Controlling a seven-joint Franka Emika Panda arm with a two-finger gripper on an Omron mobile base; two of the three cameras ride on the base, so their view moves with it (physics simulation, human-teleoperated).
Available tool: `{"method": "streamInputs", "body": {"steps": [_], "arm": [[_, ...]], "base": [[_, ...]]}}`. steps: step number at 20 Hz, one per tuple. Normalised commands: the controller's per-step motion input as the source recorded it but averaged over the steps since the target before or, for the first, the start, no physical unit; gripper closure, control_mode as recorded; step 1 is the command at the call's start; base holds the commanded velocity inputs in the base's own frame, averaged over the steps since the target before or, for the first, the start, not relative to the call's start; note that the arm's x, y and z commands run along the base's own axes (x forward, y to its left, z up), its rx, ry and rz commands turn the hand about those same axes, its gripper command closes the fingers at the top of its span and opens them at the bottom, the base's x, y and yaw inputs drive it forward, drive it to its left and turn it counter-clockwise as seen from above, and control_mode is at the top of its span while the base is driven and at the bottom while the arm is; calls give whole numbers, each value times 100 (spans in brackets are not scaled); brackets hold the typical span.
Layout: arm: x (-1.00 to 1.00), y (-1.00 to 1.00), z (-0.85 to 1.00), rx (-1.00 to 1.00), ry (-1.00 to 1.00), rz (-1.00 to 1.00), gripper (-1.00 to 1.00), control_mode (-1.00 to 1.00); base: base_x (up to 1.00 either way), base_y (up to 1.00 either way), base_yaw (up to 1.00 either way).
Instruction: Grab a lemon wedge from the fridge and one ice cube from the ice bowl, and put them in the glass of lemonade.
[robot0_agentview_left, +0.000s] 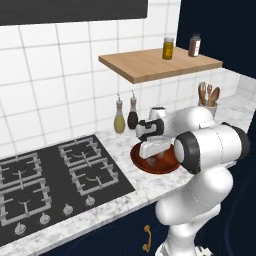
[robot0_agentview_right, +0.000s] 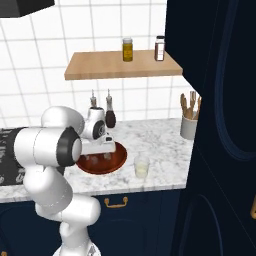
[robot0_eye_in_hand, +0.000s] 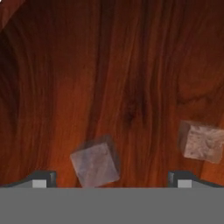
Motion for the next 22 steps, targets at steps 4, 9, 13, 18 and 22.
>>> {"method": "streamInputs", "body": {"steps": [4,9,13,18,22], "arm": [[2,-4,-14,2,0,0,-100,-100],[0,-22,0,1,0,0,-100,-100],[0,-9,0,0,0,0,-100,-100],[3,6,-19,5,0,7,-100,-100],[0,15,-5,2,0,7,-100,-100]], "base": [[0,0,0],[0,0,0],[0,0,0],[0,0,0],[0,0,0]]}}
